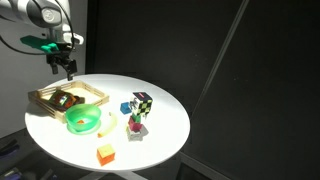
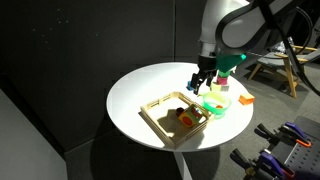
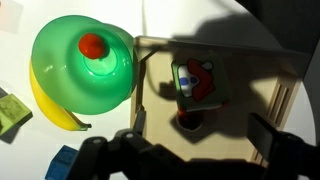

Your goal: Remove the block with a house image from the wooden tray and move it into the green bowl

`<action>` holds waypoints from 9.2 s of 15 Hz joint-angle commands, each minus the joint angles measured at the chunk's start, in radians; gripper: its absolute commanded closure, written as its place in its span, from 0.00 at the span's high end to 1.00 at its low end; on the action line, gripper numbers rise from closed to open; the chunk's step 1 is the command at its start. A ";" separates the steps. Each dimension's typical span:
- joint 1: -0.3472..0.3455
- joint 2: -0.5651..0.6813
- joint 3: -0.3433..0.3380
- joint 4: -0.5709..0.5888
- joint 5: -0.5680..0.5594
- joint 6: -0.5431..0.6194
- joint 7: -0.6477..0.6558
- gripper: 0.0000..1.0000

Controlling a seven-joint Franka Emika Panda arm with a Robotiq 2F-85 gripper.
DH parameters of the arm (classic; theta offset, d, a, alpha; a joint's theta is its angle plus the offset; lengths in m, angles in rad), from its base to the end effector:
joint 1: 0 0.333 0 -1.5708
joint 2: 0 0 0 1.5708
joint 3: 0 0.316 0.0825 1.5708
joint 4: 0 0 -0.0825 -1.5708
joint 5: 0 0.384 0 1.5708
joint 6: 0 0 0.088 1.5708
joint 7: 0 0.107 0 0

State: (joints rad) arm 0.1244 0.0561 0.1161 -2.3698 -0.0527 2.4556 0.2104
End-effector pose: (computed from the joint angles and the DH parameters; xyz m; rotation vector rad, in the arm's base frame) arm 0.4909 0.1205 0.3041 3.1191 0.1094 0.0555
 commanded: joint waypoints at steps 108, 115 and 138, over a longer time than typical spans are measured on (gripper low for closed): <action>-0.063 -0.124 -0.091 0.062 0.133 -0.263 -0.090 0.02; -0.124 -0.125 -0.133 0.066 0.131 -0.278 -0.089 0.02; -0.186 -0.020 -0.190 0.037 0.104 -0.121 -0.082 0.02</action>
State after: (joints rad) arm -0.0535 0.0135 -0.0714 -2.3311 0.0547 2.3013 0.1477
